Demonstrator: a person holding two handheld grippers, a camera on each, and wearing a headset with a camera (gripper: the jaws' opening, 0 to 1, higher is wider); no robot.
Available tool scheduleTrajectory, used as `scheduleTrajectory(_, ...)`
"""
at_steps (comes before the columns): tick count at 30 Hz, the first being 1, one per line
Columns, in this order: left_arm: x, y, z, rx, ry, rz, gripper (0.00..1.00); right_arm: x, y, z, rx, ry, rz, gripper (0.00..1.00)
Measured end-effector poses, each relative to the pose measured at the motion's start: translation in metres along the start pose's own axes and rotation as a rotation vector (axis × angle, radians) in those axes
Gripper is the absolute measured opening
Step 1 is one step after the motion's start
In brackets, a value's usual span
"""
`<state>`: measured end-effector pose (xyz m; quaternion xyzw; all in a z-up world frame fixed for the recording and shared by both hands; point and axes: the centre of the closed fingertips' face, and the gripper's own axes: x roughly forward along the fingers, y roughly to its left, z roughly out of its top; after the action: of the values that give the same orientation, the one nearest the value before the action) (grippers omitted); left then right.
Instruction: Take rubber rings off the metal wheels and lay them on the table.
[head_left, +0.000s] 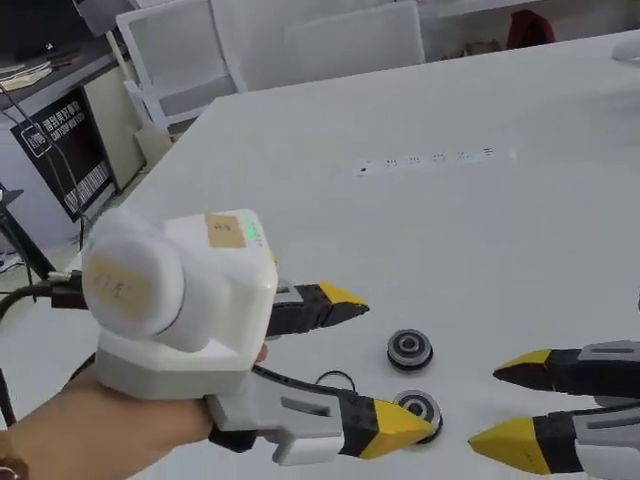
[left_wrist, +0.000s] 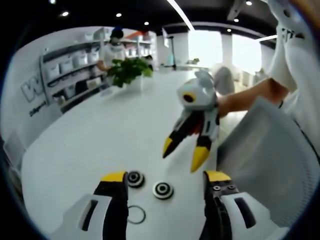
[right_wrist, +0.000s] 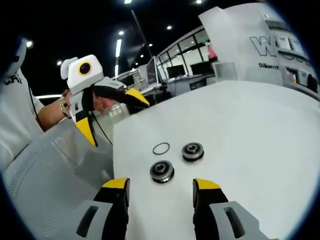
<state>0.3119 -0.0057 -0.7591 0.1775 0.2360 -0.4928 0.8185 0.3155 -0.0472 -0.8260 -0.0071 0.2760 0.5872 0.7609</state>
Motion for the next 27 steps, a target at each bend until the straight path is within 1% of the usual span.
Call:
scheduleTrajectory(3,0.006,0.001,-0.003,-0.006,0.012,-0.009,0.59,0.006,0.0,-0.001,-0.006,-0.001,0.022,0.45)
scheduleTrajectory(6,0.013,0.004,-0.008,-0.026,0.024,-0.007,0.58,0.012,0.0,-0.002,-0.018,0.008,0.041,0.43)
scheduleTrajectory(12,0.024,0.008,-0.012,-0.049,0.023,-0.012,0.54,0.02,-0.001,-0.008,-0.048,0.038,0.065,0.42)
scheduleTrajectory(16,0.032,0.009,-0.017,-0.05,0.028,-0.016,0.49,0.026,-0.003,-0.013,-0.061,0.058,0.079,0.41)
scheduleTrajectory(20,0.041,0.01,-0.028,-0.069,0.043,-0.017,0.46,0.031,-0.003,-0.015,-0.074,0.069,0.085,0.39)
scheduleTrajectory(22,0.044,0.013,-0.034,-0.085,0.042,0.001,0.46,0.034,-0.003,-0.015,-0.095,0.078,0.084,0.38)
scheduleTrajectory(23,0.045,0.016,-0.037,-0.102,0.033,0.015,0.46,0.035,-0.003,-0.016,-0.104,0.082,0.082,0.37)
scheduleTrajectory(24,0.046,0.016,-0.038,-0.109,0.031,0.017,0.44,0.036,-0.002,-0.016,-0.111,0.085,0.082,0.37)
scheduleTrajectory(26,0.048,0.016,-0.044,-0.131,0.039,0.015,0.4,0.038,-0.003,-0.015,-0.12,0.085,0.085,0.36)
scheduleTrajectory(27,0.049,0.016,-0.049,-0.125,0.052,0.016,0.38,0.039,-0.002,-0.015,-0.124,0.085,0.086,0.35)
